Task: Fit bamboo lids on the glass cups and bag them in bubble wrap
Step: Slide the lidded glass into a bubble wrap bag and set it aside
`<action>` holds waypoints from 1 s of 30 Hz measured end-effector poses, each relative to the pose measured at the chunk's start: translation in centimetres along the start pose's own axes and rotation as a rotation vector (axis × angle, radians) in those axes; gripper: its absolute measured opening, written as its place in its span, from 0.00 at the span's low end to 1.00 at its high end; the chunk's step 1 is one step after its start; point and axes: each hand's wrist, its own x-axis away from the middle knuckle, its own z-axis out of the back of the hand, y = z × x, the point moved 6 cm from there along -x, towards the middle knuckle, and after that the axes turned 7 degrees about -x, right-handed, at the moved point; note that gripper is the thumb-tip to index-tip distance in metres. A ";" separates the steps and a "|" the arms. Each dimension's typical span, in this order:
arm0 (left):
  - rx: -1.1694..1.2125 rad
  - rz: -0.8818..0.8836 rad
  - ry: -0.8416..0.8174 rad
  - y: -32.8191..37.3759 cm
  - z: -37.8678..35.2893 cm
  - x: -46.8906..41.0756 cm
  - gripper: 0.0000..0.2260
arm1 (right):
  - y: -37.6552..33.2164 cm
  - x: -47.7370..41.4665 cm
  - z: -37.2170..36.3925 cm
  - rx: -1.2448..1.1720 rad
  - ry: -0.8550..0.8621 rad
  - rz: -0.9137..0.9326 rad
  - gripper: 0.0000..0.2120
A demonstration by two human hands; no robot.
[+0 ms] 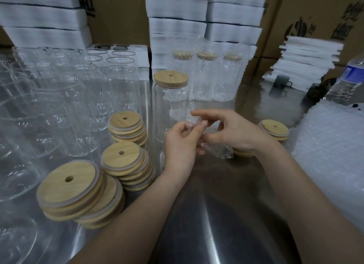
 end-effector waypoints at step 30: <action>-0.603 -0.238 0.172 0.9 0.4 0.5 0.08 | -3.4 1.5 2.1 0.020 0.700 0.244 0.18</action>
